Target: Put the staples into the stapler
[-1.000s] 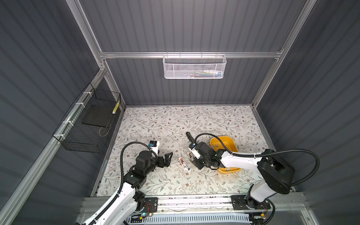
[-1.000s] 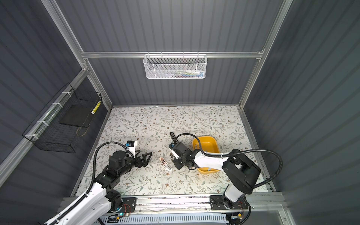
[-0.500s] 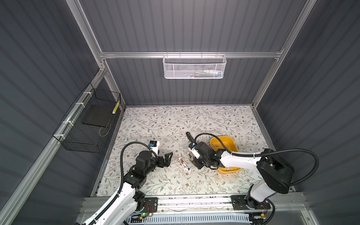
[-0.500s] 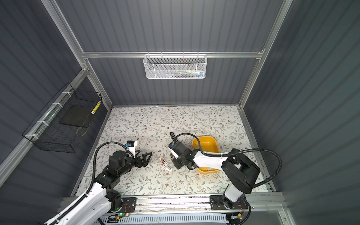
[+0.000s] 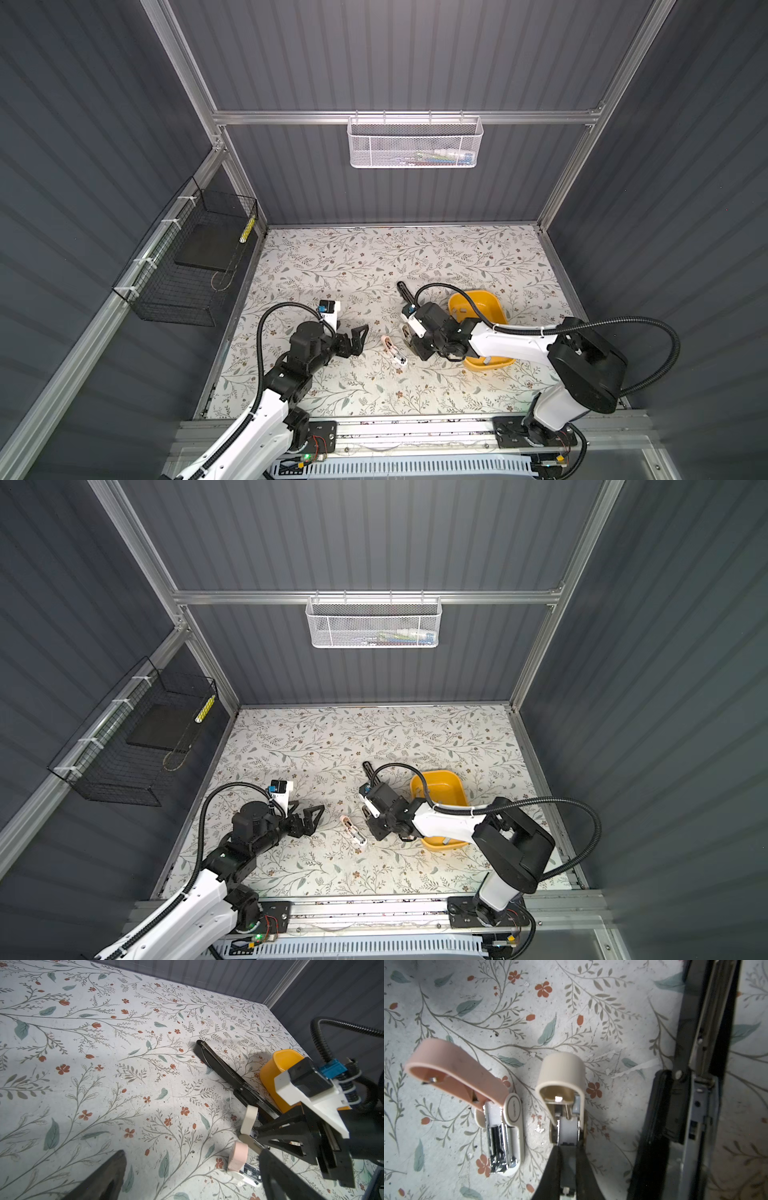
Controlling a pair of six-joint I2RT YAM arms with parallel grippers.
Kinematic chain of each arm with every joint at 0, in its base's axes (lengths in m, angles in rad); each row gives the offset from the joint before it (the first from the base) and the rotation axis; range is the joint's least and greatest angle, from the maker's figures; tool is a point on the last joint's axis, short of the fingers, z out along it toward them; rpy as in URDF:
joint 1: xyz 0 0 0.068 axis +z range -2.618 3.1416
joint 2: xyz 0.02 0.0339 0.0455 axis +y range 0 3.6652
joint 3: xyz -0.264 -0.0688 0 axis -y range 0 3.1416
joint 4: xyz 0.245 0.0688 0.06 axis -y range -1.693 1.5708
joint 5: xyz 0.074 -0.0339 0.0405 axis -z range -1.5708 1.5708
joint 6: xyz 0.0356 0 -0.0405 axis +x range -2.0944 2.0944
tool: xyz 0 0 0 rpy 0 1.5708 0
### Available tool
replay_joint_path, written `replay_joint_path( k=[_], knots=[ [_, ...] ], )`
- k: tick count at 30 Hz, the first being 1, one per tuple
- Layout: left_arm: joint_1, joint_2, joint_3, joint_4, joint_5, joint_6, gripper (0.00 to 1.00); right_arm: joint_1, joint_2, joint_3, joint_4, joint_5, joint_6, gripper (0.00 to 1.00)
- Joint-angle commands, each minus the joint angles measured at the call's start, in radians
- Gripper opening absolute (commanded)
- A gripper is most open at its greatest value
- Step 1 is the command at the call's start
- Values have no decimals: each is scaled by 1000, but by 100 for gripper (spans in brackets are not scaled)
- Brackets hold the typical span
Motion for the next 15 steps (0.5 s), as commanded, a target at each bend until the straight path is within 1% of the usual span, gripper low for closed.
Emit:
replay_joint_path(
  k=[1, 15],
  knots=[
    [0, -9, -9, 6, 9, 14, 100, 6, -15, 1, 3, -12, 7, 9],
    [0, -8, -9, 6, 9, 14, 100, 6, 5, 11, -4, -9, 16, 9]
  ],
)
